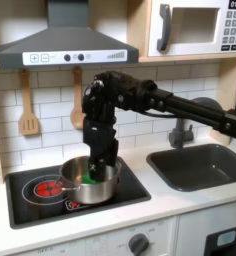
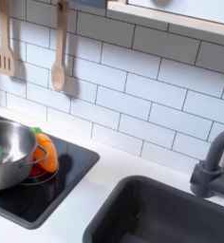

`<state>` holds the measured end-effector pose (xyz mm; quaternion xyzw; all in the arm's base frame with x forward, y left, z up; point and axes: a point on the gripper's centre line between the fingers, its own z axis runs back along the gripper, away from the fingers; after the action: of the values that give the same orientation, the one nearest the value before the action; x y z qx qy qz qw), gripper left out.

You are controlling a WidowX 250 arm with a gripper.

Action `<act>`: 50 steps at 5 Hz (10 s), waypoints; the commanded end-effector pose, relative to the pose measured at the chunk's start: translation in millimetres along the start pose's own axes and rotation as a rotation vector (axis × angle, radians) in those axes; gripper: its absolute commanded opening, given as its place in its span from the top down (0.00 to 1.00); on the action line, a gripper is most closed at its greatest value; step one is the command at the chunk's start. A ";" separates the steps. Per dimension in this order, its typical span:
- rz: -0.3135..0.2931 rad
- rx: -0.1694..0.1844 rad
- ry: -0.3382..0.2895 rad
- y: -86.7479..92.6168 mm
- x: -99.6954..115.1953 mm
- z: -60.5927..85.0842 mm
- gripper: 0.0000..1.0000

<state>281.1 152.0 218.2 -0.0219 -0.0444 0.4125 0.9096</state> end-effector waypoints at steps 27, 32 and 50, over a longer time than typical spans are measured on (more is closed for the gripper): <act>0.055 0.131 0.045 -10.5 18.7 -55.1 1.00; 0.077 0.115 0.044 -17.9 39.8 -51.5 1.00; 0.287 0.151 0.061 54.8 108.2 -62.6 0.00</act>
<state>316.8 269.7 158.5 0.0279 0.0179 0.5400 0.8410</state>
